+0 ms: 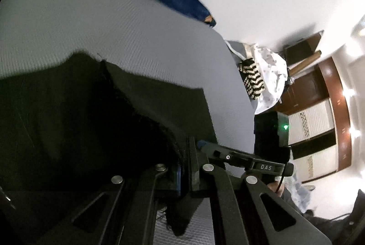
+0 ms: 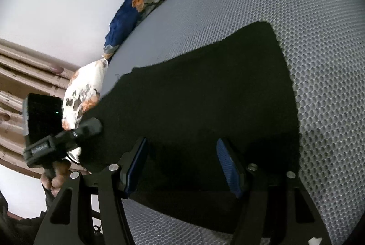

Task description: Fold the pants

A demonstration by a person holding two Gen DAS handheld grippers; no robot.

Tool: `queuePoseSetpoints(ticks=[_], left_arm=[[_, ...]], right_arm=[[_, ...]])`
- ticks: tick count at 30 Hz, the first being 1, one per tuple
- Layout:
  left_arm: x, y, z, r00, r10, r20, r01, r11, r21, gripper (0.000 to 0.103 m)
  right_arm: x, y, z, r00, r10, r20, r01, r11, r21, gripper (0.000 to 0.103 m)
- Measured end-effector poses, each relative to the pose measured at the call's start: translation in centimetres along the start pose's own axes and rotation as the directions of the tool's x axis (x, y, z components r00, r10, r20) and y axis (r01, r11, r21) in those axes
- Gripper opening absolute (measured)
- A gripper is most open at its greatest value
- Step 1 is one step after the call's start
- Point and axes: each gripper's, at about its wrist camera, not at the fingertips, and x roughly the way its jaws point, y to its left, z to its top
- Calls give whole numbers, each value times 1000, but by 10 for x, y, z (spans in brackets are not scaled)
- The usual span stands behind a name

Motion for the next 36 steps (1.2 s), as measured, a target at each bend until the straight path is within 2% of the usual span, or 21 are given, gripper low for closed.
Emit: queuePoseSetpoints(ticks=[3,7,8,12,16,17,19,20,21,22,24,25,26,28,32,36], left_arm=[[1,21,-2,998,63,-13,-63,998,-31,3],[18,64,-28,986,121,-114,-135,983,-124,3],[23,71,-36,977,157,-146,-176,976,-127,3],[20,81,-44,982,129,-137,-151,975,-164,3],[18,75,-42,972,177,-156,-197,973,-119,6],[14,70,-40,963,220,-153,-236,968,-90,10],[10,58,-37,945,299,-131,-306,951,-35,20],[4,51,-34,934,343,-97,-344,939,3,22],[-3,48,-31,931,358,-64,-357,934,29,23],[-8,41,-28,931,364,-26,-363,930,54,24],[-13,28,-21,932,359,39,-361,928,88,35],[-13,22,-17,933,354,68,-359,928,102,46],[-11,15,-12,933,347,98,-358,925,124,52],[1,6,1,927,350,134,-370,912,176,52],[31,10,18,922,372,106,-386,898,212,52],[67,27,28,908,419,11,-413,889,197,52]], right_arm=[[-2,-2,3,1000,-19,7,19,1000,4,61],[2,-6,3,1000,-30,-9,30,999,16,61],[4,-6,4,999,-34,-15,35,999,18,61],[9,-3,4,998,-56,-24,56,998,1,60],[12,5,4,995,-97,-33,96,995,-32,60],[14,10,5,992,-119,-34,117,992,-50,60],[12,21,8,981,-192,2,192,975,-109,61],[9,29,11,970,-238,45,242,957,-159,61],[7,36,14,959,-273,77,283,939,-197,61],[7,42,18,945,-311,102,327,917,-228,61],[10,49,25,921,-365,135,389,880,-274,61],[14,53,31,907,-393,150,421,856,-299,60],[17,53,36,895,-417,161,447,839,-309,60],[23,55,45,880,-440,179,475,816,-328,59],[34,47,62,851,-492,183,525,785,-329,57],[45,33,67,853,-503,141,520,791,-321,57]])
